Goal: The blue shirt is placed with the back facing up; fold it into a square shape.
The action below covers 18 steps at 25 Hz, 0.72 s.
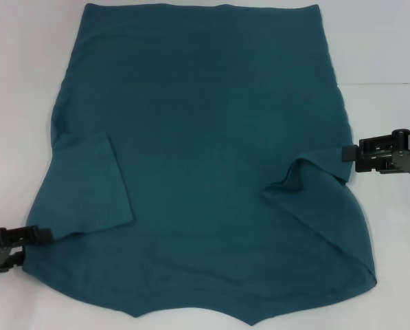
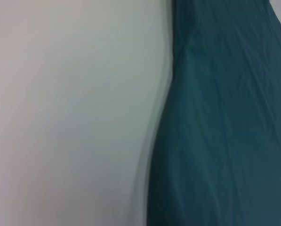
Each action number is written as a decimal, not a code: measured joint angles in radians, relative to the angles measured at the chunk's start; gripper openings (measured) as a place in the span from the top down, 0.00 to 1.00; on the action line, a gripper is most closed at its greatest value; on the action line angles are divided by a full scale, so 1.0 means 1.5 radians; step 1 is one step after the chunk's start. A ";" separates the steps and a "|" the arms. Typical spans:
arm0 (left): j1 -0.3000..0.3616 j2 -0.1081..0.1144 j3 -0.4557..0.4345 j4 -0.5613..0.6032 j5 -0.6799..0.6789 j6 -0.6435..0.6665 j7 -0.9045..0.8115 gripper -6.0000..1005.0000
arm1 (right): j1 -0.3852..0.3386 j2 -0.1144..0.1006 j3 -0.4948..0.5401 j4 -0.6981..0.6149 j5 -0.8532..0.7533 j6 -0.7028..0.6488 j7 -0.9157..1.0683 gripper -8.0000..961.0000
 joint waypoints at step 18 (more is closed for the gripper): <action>-0.031 0.004 0.010 -0.031 0.010 0.007 -0.023 0.21 | -0.002 0.000 0.015 0.000 0.001 -0.003 -0.007 0.42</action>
